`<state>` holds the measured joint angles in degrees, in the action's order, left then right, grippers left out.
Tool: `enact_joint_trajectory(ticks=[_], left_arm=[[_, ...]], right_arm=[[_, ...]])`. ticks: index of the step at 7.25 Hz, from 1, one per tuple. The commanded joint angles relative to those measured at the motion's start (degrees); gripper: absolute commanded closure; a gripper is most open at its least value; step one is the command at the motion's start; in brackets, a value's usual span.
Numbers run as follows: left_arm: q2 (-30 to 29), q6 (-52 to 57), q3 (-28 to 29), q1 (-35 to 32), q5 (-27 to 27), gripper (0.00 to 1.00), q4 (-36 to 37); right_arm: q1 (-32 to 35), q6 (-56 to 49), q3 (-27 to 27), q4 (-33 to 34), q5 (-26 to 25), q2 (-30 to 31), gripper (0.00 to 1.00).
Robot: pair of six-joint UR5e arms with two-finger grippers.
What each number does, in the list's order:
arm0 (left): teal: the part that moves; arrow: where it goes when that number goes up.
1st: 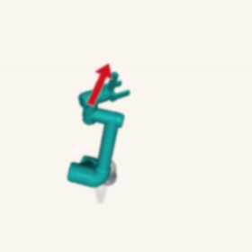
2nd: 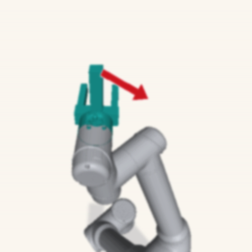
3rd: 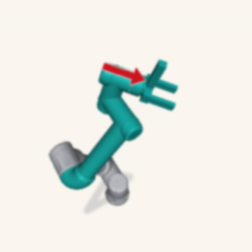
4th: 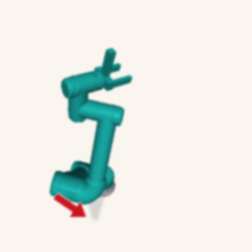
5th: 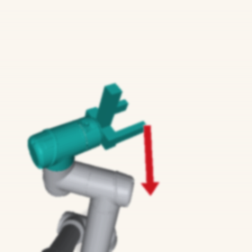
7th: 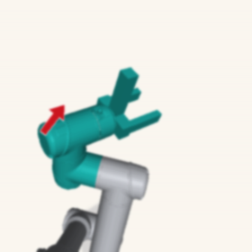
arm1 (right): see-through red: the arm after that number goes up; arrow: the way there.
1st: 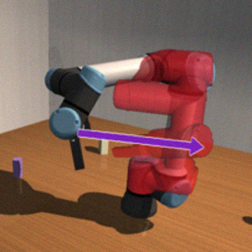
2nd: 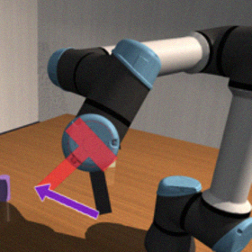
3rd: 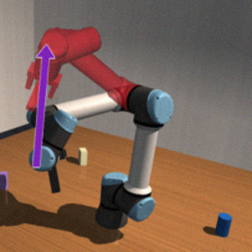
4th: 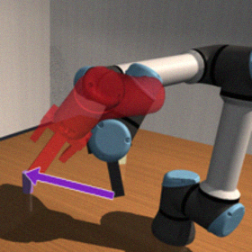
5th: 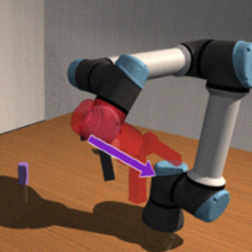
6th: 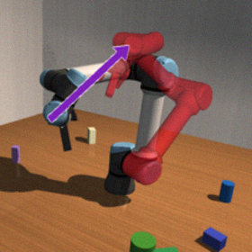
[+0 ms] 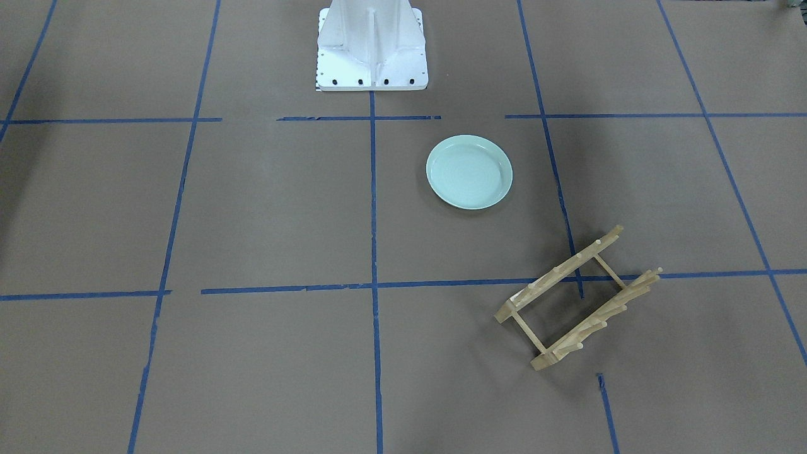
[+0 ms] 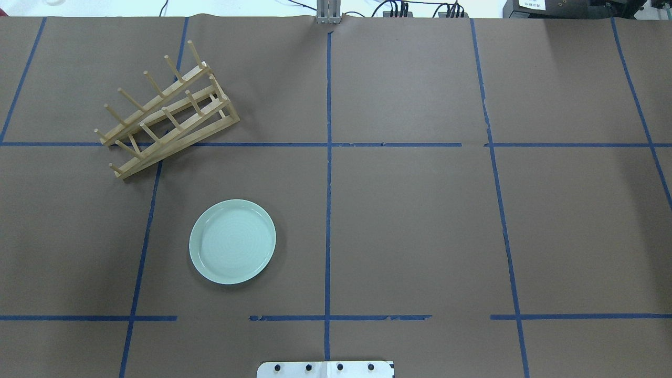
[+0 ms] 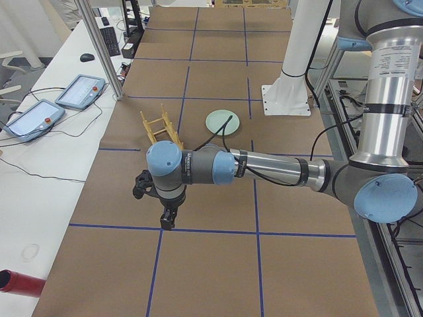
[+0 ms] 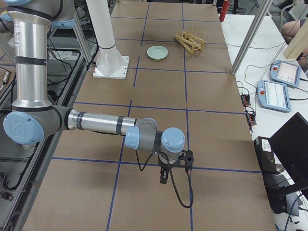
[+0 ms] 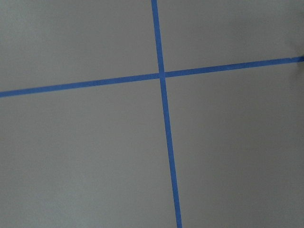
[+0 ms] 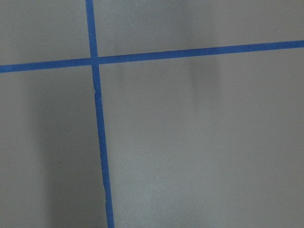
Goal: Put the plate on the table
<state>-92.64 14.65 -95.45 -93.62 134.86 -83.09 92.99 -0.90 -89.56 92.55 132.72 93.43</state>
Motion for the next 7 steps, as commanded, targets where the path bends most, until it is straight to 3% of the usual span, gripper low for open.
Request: enact_joint_trajectory(ticks=[1,3,7], left_arm=[[-2.1,-0.24,1.05,-0.07,-0.21,0.0,1.43],[-2.11,-0.15,4.73,-0.07,-0.12,0.0,3.38],[-6.85,0.46,4.4,-0.07,-0.82,0.0,3.2]], right_arm=[[0.0,0.02,0.0,0.0,0.0,0.0,0.0],[0.0,0.02,0.0,0.0,0.0,0.0,0.0],[0.0,0.02,0.0,0.0,0.0,0.0,0.0]])
